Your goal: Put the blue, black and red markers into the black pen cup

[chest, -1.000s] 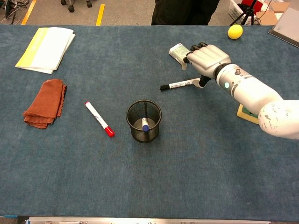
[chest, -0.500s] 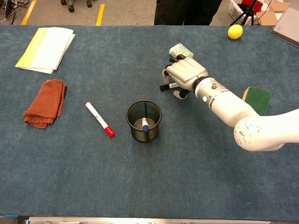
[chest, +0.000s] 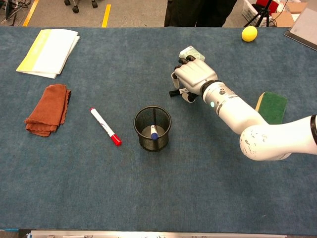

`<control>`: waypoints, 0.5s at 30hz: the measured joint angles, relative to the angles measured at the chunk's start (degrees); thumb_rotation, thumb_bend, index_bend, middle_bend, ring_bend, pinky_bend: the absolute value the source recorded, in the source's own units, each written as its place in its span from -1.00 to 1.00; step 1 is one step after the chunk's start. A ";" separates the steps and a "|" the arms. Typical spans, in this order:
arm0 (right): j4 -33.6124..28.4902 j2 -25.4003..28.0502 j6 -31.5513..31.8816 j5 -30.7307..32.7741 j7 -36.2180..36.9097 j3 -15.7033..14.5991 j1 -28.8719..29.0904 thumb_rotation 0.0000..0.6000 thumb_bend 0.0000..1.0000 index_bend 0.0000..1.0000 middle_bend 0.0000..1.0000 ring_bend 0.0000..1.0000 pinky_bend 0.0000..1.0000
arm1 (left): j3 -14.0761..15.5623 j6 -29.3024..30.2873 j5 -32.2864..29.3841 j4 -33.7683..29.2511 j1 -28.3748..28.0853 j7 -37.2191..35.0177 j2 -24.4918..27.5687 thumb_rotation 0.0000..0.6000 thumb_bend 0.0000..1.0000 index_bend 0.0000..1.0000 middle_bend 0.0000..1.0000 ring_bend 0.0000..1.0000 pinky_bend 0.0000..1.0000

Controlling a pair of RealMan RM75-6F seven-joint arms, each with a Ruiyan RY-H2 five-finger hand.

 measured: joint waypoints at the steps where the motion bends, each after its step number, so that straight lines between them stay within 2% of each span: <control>1: 0.14 -0.07 0.02 -0.01 -0.03 0.01 -0.03 1.00 -0.35 -0.11 -0.52 -1.00 -0.99 | 0.00 -0.05 -0.04 0.04 0.00 -0.09 -0.01 1.00 -0.34 -0.37 -0.52 -0.65 -0.65; 15: 2.47 -0.79 0.10 -0.34 -0.63 0.11 -0.55 1.00 -0.34 -0.06 -0.51 -1.00 -0.99 | 0.11 -0.63 -0.13 -0.11 -0.14 -0.02 0.03 1.00 -0.34 -0.37 -0.53 -0.66 -0.66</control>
